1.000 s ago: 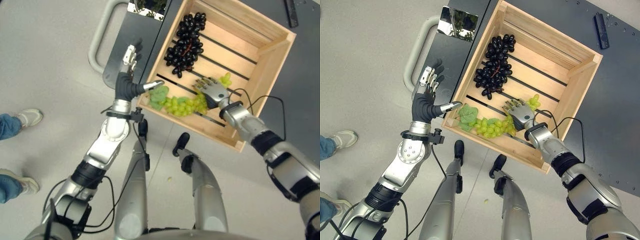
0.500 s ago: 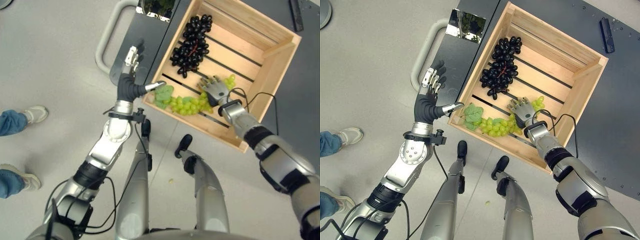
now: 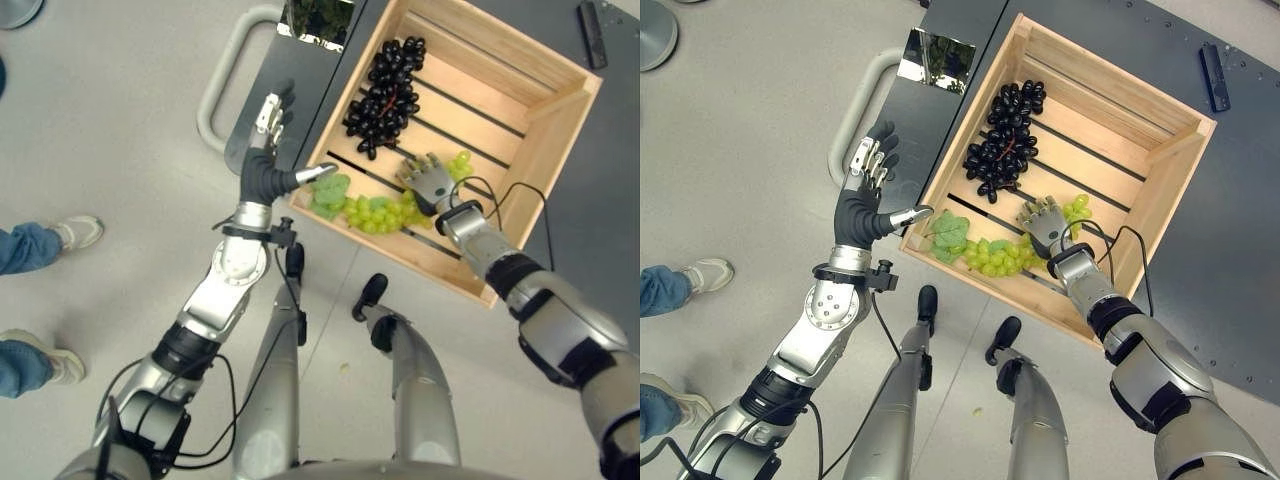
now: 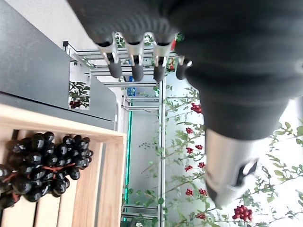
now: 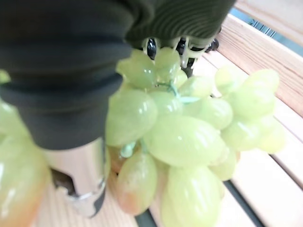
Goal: Pick up the fruits from the basket on one side to the basket on the other side
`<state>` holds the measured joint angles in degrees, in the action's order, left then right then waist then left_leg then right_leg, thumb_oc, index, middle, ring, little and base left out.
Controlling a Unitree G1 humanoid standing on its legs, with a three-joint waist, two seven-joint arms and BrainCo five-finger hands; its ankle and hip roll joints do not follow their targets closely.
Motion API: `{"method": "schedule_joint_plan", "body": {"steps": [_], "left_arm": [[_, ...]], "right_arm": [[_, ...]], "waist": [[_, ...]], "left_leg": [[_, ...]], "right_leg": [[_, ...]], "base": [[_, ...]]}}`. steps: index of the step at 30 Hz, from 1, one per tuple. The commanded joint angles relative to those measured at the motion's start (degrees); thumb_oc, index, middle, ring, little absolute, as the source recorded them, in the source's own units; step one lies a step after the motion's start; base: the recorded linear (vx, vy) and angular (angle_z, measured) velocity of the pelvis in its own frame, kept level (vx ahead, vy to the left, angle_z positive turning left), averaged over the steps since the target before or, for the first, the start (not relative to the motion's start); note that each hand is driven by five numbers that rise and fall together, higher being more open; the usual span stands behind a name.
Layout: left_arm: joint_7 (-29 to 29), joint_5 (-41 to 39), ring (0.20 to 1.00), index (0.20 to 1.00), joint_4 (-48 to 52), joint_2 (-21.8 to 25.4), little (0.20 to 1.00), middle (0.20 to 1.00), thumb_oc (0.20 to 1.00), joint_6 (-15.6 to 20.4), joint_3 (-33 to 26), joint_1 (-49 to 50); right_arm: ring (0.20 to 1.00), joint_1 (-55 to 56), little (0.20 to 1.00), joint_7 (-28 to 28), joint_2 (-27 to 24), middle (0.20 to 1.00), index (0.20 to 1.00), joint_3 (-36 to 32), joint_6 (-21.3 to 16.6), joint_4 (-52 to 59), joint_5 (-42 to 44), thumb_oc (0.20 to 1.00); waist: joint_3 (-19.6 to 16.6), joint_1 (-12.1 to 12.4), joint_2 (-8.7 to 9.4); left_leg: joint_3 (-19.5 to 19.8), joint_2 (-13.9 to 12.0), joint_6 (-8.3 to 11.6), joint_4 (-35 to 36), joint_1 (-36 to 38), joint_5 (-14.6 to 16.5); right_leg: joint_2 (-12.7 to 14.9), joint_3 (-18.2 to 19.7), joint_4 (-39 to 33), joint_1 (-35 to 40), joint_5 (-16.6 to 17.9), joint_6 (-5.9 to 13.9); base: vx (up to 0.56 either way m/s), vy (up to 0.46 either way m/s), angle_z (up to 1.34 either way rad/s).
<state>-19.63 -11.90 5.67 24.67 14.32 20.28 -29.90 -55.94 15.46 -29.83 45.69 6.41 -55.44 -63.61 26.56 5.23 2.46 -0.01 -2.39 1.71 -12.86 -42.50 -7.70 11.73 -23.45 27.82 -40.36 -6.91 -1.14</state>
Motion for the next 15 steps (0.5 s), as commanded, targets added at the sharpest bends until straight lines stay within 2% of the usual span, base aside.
{"method": "schedule_joint_plan", "body": {"steps": [1, 15], "left_arm": [[0.70, 2.81, 1.000, 1.000, 6.81, -1.06, 1.000, 1.000, 1.000, 1.65, -1.05, -1.92], [-0.29, 4.12, 1.000, 1.000, 7.09, -1.00, 1.000, 1.000, 1.000, 0.33, -3.18, -1.44]], "right_arm": [[0.200, 5.62, 0.200, -12.05, 2.06, 0.200, 0.200, 7.32, -2.26, -12.36, -0.90, 0.200], [0.200, 2.55, 0.200, -14.02, 1.47, 0.200, 0.200, 6.86, -3.57, -1.36, 0.82, 0.200]], "waist": [[3.23, 0.36, -1.87], [3.23, -0.62, -0.70]], "left_leg": [[-1.06, -0.30, 0.55, -4.11, -0.11, 6.07], [-1.54, -0.55, 0.57, -3.87, -0.70, 6.10]], "right_leg": [[2.49, 1.11, -10.59, 3.80, 6.75, 9.18], [2.29, 1.72, -10.70, 2.69, 6.86, 9.09]], "base": [[0.00, 0.000, 0.00], [0.00, 0.000, 0.00]]}}
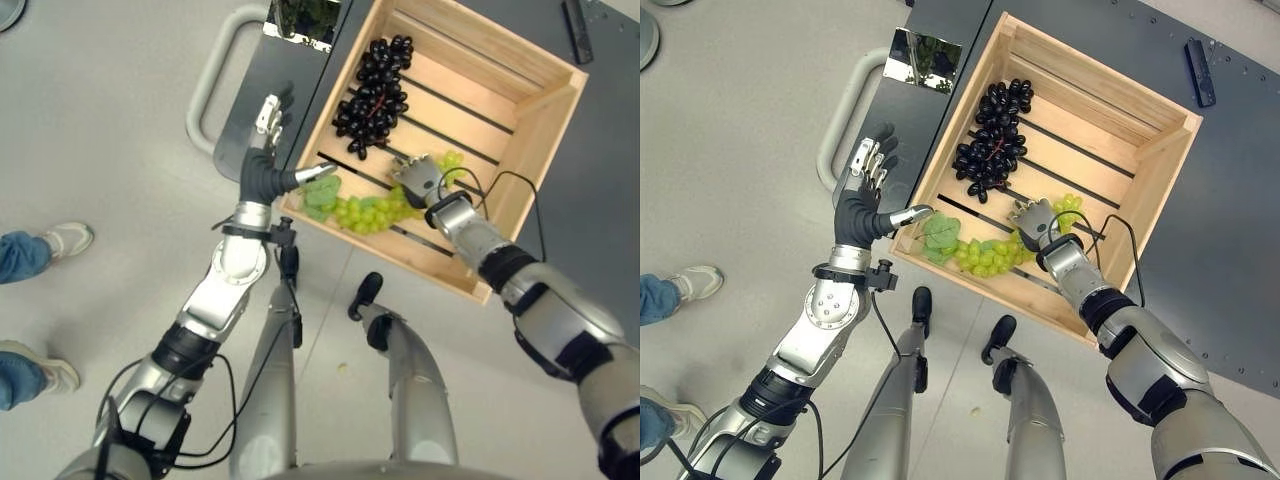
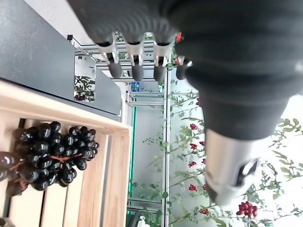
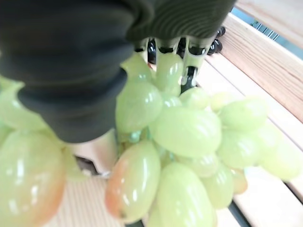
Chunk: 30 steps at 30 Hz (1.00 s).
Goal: Pick up the fruits from the basket on one side to the basket on the other side
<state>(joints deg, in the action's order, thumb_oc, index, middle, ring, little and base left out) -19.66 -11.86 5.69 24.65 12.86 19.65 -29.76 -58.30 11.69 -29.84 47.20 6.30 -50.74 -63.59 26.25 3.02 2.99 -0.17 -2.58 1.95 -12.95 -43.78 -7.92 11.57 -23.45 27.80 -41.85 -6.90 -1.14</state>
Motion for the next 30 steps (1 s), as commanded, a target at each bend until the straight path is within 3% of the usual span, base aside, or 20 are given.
{"method": "schedule_joint_plan", "body": {"steps": [1, 19, 30], "left_arm": [[-0.43, 4.16, 1.000, 1.000, 7.19, -1.07, 1.000, 1.000, 1.000, 1.73, -2.86, -1.47], [-0.60, 4.76, 1.000, 1.000, 7.69, -1.03, 1.000, 1.000, 1.000, 1.30, -4.53, 0.17], [-0.22, 4.28, 1.000, 1.000, 5.76, 0.21, 1.000, 1.000, 1.000, 2.03, -3.98, -0.13]], "right_arm": [[0.200, 4.80, 0.200, -10.47, 1.15, 0.200, 0.200, 5.13, -3.63, -4.58, 0.89, 0.200], [0.200, 4.60, 0.200, -11.02, -2.55, 0.200, 0.200, 1.56, -4.26, 6.42, 3.34, 0.200], [0.200, 5.67, 0.200, -5.67, -7.86, 0.200, 0.200, -5.86, -4.48, 12.69, 13.32, 0.200]], "waist": [[3.55, 1.43, -1.17], [3.55, 0.42, -0.51], [3.55, 0.20, 0.67]], "left_leg": [[-1.49, -0.38, 0.34, -3.90, 0.52, 6.40], [-2.04, -0.72, 0.28, -4.16, 0.91, 6.76], [-2.96, -1.23, 0.39, -1.78, 10.74, 6.85]], "right_leg": [[2.43, 1.74, -10.59, 3.96, 6.86, 9.06], [2.45, 1.98, -10.11, 3.99, 6.76, 9.11], [2.62, 1.77, -11.33, 13.31, 6.79, 9.37]], "base": [[0.00, 0.000, 0.00], [0.00, 0.000, 0.00], [0.00, 0.000, 0.00]]}}
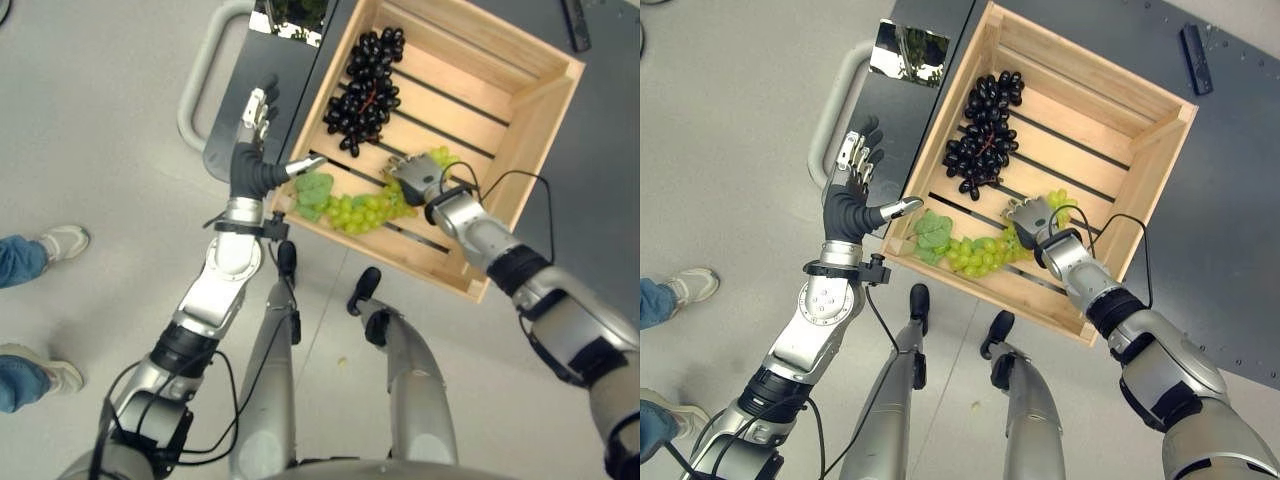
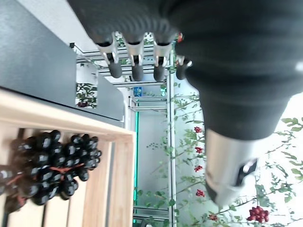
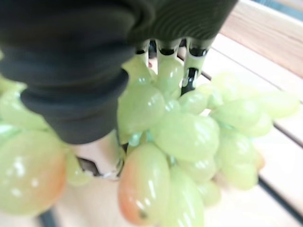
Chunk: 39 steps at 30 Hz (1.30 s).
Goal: Pick up the fruits from the basket on one side to the basket on the other side
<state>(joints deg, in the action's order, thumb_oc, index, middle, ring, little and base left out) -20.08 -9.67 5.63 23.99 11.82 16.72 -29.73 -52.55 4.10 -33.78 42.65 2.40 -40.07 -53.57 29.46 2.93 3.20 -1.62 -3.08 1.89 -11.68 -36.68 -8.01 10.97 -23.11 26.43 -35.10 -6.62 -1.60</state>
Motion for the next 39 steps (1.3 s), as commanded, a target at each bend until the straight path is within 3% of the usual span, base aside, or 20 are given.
{"method": "schedule_joint_plan", "body": {"steps": [1, 13, 30, 39], "left_arm": [[0.30, 2.10, 1.000, 1.000, 5.76, 1.21, 1.000, 1.000, 1.000, 3.13, -0.90, -0.24], [1.34, 1.45, 1.000, 1.000, 5.45, 1.62, 1.000, 1.000, 1.000, 3.88, -0.48, 0.49], [3.22, 0.30, 1.000, 1.000, 5.39, 2.76, 1.000, 1.000, 1.000, 4.80, 0.22, 1.19], [6.60, -0.13, 1.000, 1.000, 4.98, 4.16, 1.000, 1.000, 1.000, 4.48, 2.21, 2.76]], "right_arm": [[0.200, -0.44, 0.200, 2.12, -4.58, 0.200, 0.200, -1.43, -0.69, 2.10, 3.84, 0.200], [0.200, 2.27, 0.200, 3.89, -6.70, 0.200, 0.200, -2.24, -1.26, -0.60, 2.45, 0.200], [0.200, -0.38, 0.200, 7.34, -8.15, 0.200, 0.200, -2.30, -1.65, -5.53, 4.18, 0.200], [0.200, 0.01, 0.200, 9.33, -14.02, 0.200, 0.200, -7.22, -4.44, 7.49, 10.03, 0.200]], "waist": [[0.33, 0.33, 0.55], [0.33, 0.17, 0.17], [-0.63, 0.83, -0.44], [-4.61, -0.15, 0.36]], "left_leg": [[-1.56, -0.71, 0.45, -2.82, 4.42, 6.95], [-1.64, -0.48, 0.08, -1.89, 11.44, 7.60], [-1.23, -0.24, 0.07, -2.50, 15.06, 8.50], [-1.74, -0.27, -0.10, -0.55, 18.74, 8.32]], "right_leg": [[3.21, 1.43, -10.14, 7.37, 6.55, 9.86], [3.26, 1.76, -10.88, 13.77, 6.14, 9.90], [3.33, 1.76, -10.69, 17.85, 5.43, 9.86], [3.37, 1.78, -12.22, 21.28, 6.06, 10.05]], "base": [[0.00, 0.000, 0.00], [0.01, 0.002, -0.02], [0.01, 0.001, 0.00], [0.04, 0.014, -0.01]]}}
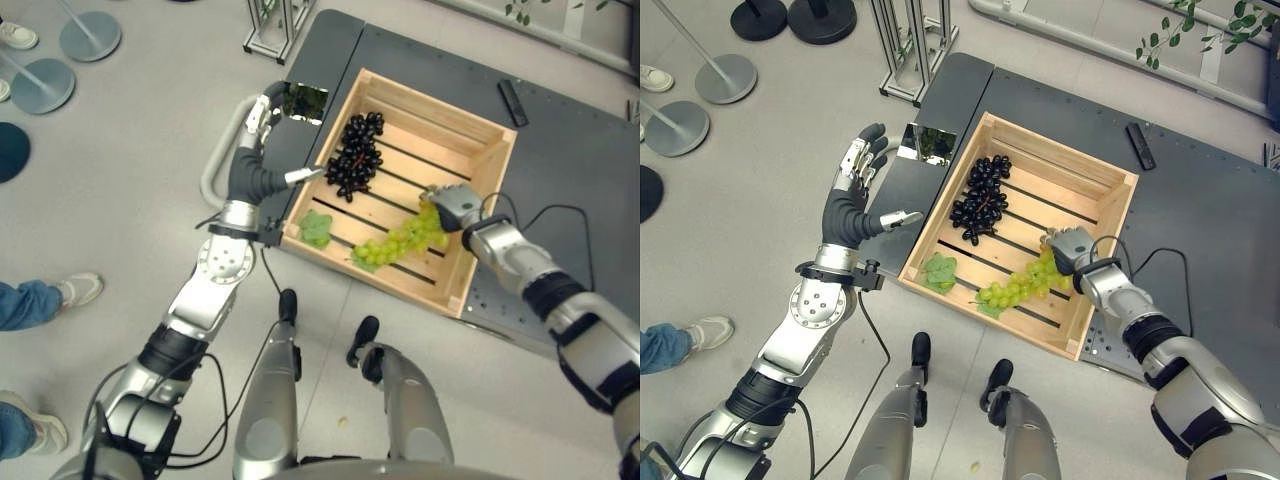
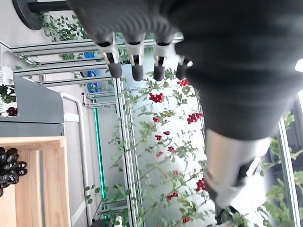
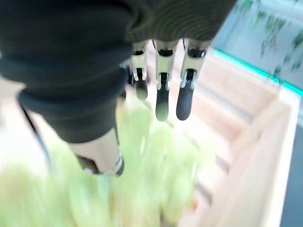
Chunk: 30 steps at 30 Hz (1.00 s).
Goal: Pick up the fruits from the basket on one side to the basket on the other side
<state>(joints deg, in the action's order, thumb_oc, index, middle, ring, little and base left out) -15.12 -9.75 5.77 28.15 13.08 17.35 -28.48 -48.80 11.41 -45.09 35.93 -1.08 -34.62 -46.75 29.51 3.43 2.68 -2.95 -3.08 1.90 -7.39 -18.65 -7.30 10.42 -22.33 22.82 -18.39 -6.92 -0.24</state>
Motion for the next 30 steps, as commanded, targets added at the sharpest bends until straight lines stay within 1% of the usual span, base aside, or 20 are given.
{"method": "schedule_joint_plan", "body": {"steps": [1, 2, 3, 6, 7, 9, 14, 15, 16, 18, 20, 22, 24, 28, 29, 30], "left_arm": [[2.02, 0.02, 1.000, 1.000, 4.77, 0.08, 1.000, 1.000, 1.000, 3.17, 1.67, 1.78], [2.05, 0.02, 1.000, 1.000, 4.78, 0.07, 1.000, 1.000, 1.000, 3.18, 1.71, 1.84], [2.81, 0.04, 1.000, 1.000, 4.71, 0.43, 1.000, 1.000, 1.000, 3.24, 1.82, 2.48], [3.68, -0.21, 1.000, 1.000, 4.29, 0.42, 1.000, 1.000, 1.000, 3.24, 1.99, 3.49], [3.72, -0.22, 1.000, 1.000, 4.31, 0.42, 1.000, 1.000, 1.000, 3.25, 2.02, 3.56], [4.23, -0.25, 1.000, 1.000, 4.42, 0.46, 1.000, 1.000, 1.000, 3.19, 2.06, 4.55], [4.52, -0.09, 1.000, 1.000, 5.18, 0.29, 1.000, 1.000, 1.000, 3.27, 1.72, 5.72], [4.36, 0.10, 1.000, 1.000, 5.22, 0.12, 1.000, 1.000, 1.000, 3.35, 1.81, 5.60], [4.23, 0.14, 1.000, 1.000, 5.36, 0.13, 1.000, 1.000, 1.000, 3.30, 1.82, 5.54], [4.21, 0.14, 1.000, 1.000, 5.38, 0.14, 1.000, 1.000, 1.000, 3.28, 1.77, 5.55], [3.36, 0.27, 1.000, 1.000, 5.65, -0.11, 1.000, 1.000, 1.000, 3.38, 1.89, 5.02], [2.52, 0.04, 1.000, 1.000, 5.62, -0.16, 1.000, 1.000, 1.000, 3.46, 1.43, 4.04], [1.83, -0.05, 1.000, 1.000, 4.98, -0.27, 1.000, 1.000, 1.000, 3.52, 0.74, 3.06], [0.63, -1.28, 1.000, 1.000, 4.48, -1.30, 1.000, 1.000, 1.000, 4.17, -0.52, 0.32], [0.10, -1.85, 1.000, 1.000, 4.16, -2.27, 1.000, 1.000, 1.000, 4.50, -0.13, -0.90], [0.08, -1.84, 1.000, 1.000, 4.09, -2.29, 1.000, 1.000, 1.000, 4.52, -0.06, -1.03]], "right_arm": [[0.200, -3.45, 0.200, 2.02, -2.96, 0.200, 0.200, -0.99, -1.36, 3.17, 3.60, 0.200], [0.200, -3.22, 0.200, 1.90, -3.06, 0.200, 0.200, -1.15, -1.34, 3.42, 3.60, 0.200], [0.200, -2.08, 0.200, 2.20, -4.33, 0.200, 0.200, -3.05, -2.10, 6.98, 4.78, 0.200], [0.200, -0.43, 0.200, 2.34, -4.98, 0.200, 0.200, -4.66, -3.19, 9.91, 5.99, 0.200], [0.200, -0.17, 0.200, 2.23, -5.06, 0.200, 0.200, -4.83, -3.16, 10.17, 6.00, 0.200], [0.200, 1.55, 0.200, 1.84, -5.27, 0.200, 0.200, -6.24, -3.94, 12.89, 6.70, 0.200], [0.200, 3.43, 0.200, 0.86, -4.49, 0.200, 0.200, -7.32, -4.50, 13.46, 8.34, 0.200], [0.470, 3.31, 0.470, 0.86, -3.68, 0.470, 0.470, -7.35, -4.25, 12.20, 9.15, 0.470], [1.000, 3.26, 1.000, 0.76, -3.41, 1.000, 1.000, -6.98, -4.09, 11.37, 8.96, 1.000], [1.000, 3.11, 1.000, 0.83, -3.34, 1.000, 1.000, -6.86, -4.12, 11.21, 8.94, 1.000], [1.000, 3.09, 1.000, 0.98, -2.43, 1.000, 1.000, -4.69, -3.77, 7.05, 7.79, 1.000], [1.000, 2.72, 1.000, 2.30, -1.27, 1.000, 1.000, -2.70, -2.87, 3.53, 5.07, 1.000], [1.000, 3.24, 1.000, 2.58, 0.40, 1.000, 1.000, -1.21, -1.86, 0.41, 2.56, 1.000], [1.000, 4.74, 1.000, 3.47, 3.64, 1.000, 1.000, -1.07, -0.61, -1.32, 1.61, 1.000], [1.000, 5.06, 1.000, 3.96, 4.54, 1.000, 1.000, -1.09, -0.23, -2.87, 1.84, 1.000], [1.000, 4.99, 1.000, 4.06, 4.56, 1.000, 1.000, -1.11, -0.26, -3.03, 1.83, 1.000]], "waist": [[-5.13, -0.93, 0.86], [-5.18, -0.90, 0.87], [-6.24, -1.29, 1.02], [-8.09, -1.90, 1.29], [-8.10, -1.84, 1.30], [-9.91, -2.40, 1.50], [-11.96, -2.96, 1.67], [-11.99, -3.01, 1.59], [-11.82, -2.92, 1.58], [-11.86, -2.94, 1.59], [-10.45, -2.29, 1.48], [-8.23, -1.65, 1.31], [-6.88, -0.99, 1.36], [-2.77, 0.20, 1.38], [-1.28, 0.99, 1.09], [-1.36, 1.00, 1.07]], "left_leg": [[-0.51, -0.19, -0.15, -4.66, 1.03, 7.61], [-0.51, -0.17, -0.16, -4.57, 1.10, 7.58], [-0.85, -0.11, -0.19, -3.92, 2.44, 7.78], [-1.41, 0.06, -0.19, -2.53, 4.01, 7.64], [-1.44, 0.07, -0.19, -2.37, 4.17, 7.59], [-2.18, 0.12, -0.17, -0.71, 6.16, 7.49], [-2.62, 0.18, -0.13, 0.03, 8.28, 7.90], [-2.63, 0.04, -0.12, -0.27, 8.17, 7.99], [-2.66, -0.01, -0.11, -0.46, 7.92, 7.97], [-2.68, -0.02, -0.10, -0.54, 7.82, 8.00], [-2.13, -0.13, 0.03, -1.11, 6.31, 7.52], [-1.22, -0.47, 0.33, -1.96, 3.97, 6.94], [-0.90, -0.81, 0.80, -2.55, 2.33, 6.50], [-0.45, -1.14, 1.68, -5.40, -2.29, 6.06], [-0.46, -1.28, 2.14, -6.65, -4.52, 5.74], [-0.39, -1.28, 2.16, -6.86, -4.81, 5.78]], "right_leg": [[3.91, 1.07, -8.72, 4.76, 6.43, 8.69], [3.92, 1.05, -8.77, 4.82, 6.44, 8.70], [3.84, 1.25, -9.20, 5.68, 6.42, 8.83], [3.55, 1.38, -10.65, 7.07, 6.63, 9.02], [3.52, 1.37, -10.80, 7.22, 6.68, 9.03], [3.13, 1.58, -12.00, 8.47, 6.90, 9.28], [2.63, 2.09, -12.68, 10.03, 6.65, 9.45], [2.73, 2.30, -12.34, 9.81, 6.52, 9.42], [2.76, 2.41, -12.15, 9.57, 6.43, 9.41], [2.76, 2.44, -12.07, 9.45, 6.41, 9.40], [2.75, 2.30, -11.51, 8.03, 6.33, 9.22], [2.65, 2.02, -10.58, 5.77, 6.16, 8.78], [2.60, 1.57, -10.44, 4.73, 5.93, 8.49], [2.93, 0.98, -8.44, 0.85, 5.60, 7.83], [3.18, 0.34, -6.94, -0.92, 5.22, 7.64], [3.22, 0.31, -6.70, -1.20, 5.12, 7.61]], "base": [[0.00, 0.000, 0.00], [0.07, 0.026, -0.01], [0.08, 0.017, -0.01], [0.08, 0.007, -0.07], [0.08, -0.005, -0.06], [0.10, -0.010, -0.10], [0.07, -0.007, -0.13], [0.02, -0.007, -0.09], [0.00, -0.004, -0.03], [-0.02, -0.006, -0.02], [-0.11, -0.039, -0.04], [-0.16, -0.072, 0.02], [-0.10, -0.091, 0.10], [-0.09, -0.092, 0.13], [-0.08, -0.052, 0.19], [-0.08, -0.030, 0.24]]}}
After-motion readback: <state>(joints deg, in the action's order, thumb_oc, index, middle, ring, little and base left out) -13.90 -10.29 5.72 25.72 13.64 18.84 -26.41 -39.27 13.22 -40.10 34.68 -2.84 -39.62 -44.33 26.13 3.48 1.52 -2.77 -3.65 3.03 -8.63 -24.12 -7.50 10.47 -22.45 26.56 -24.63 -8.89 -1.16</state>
